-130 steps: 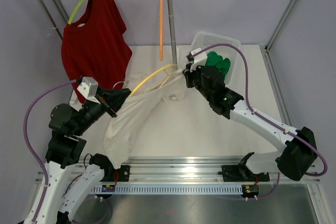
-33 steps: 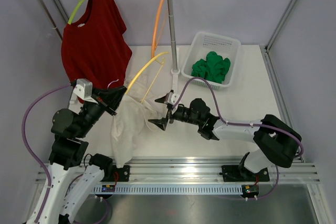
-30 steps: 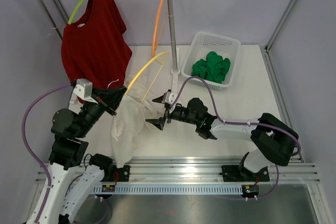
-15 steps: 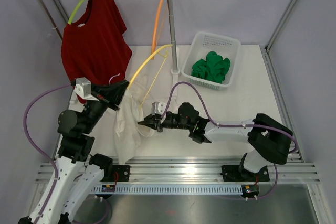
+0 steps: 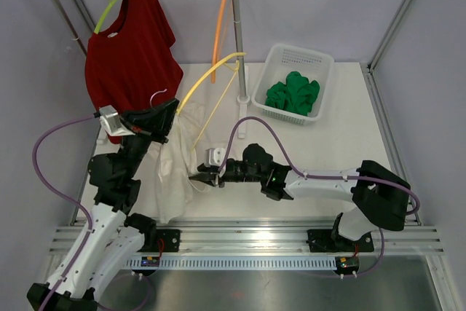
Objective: Remove the t-shirt from the hanger
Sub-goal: Remove the tshirt from the hanger
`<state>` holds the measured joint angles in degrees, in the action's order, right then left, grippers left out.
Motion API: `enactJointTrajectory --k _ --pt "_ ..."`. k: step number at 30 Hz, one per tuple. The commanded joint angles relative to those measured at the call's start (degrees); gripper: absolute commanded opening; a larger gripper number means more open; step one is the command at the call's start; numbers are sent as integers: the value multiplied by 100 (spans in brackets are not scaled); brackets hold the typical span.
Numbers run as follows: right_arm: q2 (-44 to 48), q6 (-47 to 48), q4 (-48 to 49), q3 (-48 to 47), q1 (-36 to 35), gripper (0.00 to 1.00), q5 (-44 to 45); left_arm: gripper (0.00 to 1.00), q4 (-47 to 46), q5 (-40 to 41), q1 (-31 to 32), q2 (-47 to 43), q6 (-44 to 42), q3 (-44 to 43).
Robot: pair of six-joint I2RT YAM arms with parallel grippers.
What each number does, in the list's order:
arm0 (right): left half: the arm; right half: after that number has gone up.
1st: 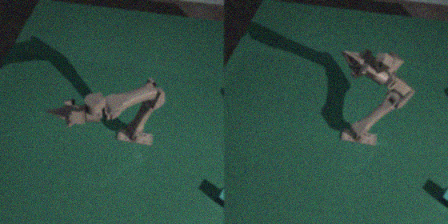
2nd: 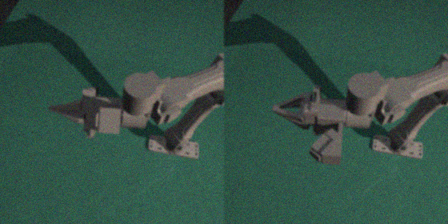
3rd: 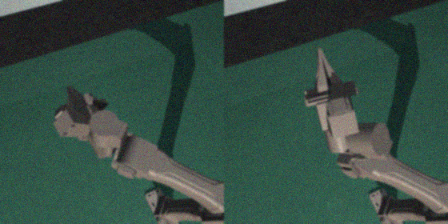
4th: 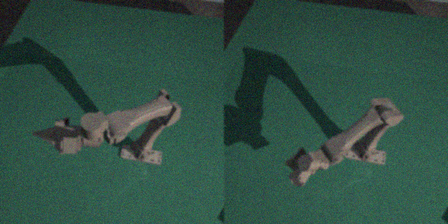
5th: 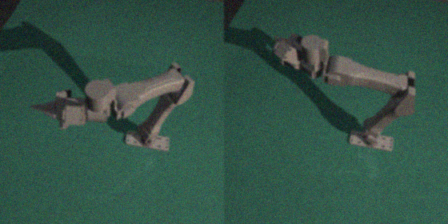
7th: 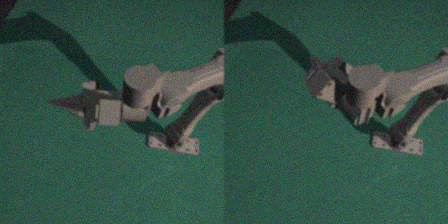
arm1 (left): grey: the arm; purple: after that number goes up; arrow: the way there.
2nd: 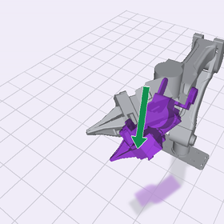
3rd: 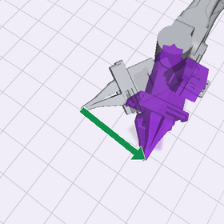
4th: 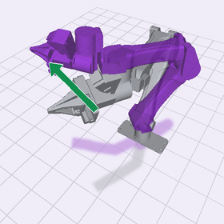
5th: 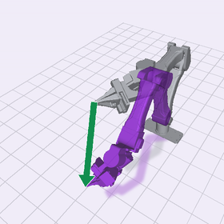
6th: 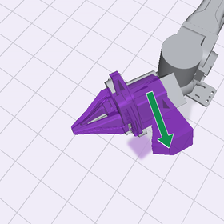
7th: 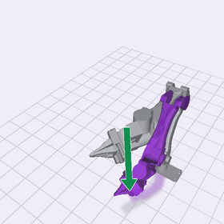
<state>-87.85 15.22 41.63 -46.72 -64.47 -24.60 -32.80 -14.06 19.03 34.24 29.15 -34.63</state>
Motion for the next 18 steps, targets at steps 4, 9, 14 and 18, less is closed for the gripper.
enactJointTrajectory --k 4,9,14,18 --pt "541 -116 -348 -39 -189 87 1535 0 -843 430 -13 -391 -163 -246" --pt "1128 -107 -645 137 -189 91 2082 0 237 712 -13 -532 -444 -667" --pt "1604 -213 -875 58 -198 84 1941 0 871 844 -13 -594 -550 -800" --pt "1728 -292 -981 -275 -189 74 1933 0 941 897 -13 -603 -559 -799"
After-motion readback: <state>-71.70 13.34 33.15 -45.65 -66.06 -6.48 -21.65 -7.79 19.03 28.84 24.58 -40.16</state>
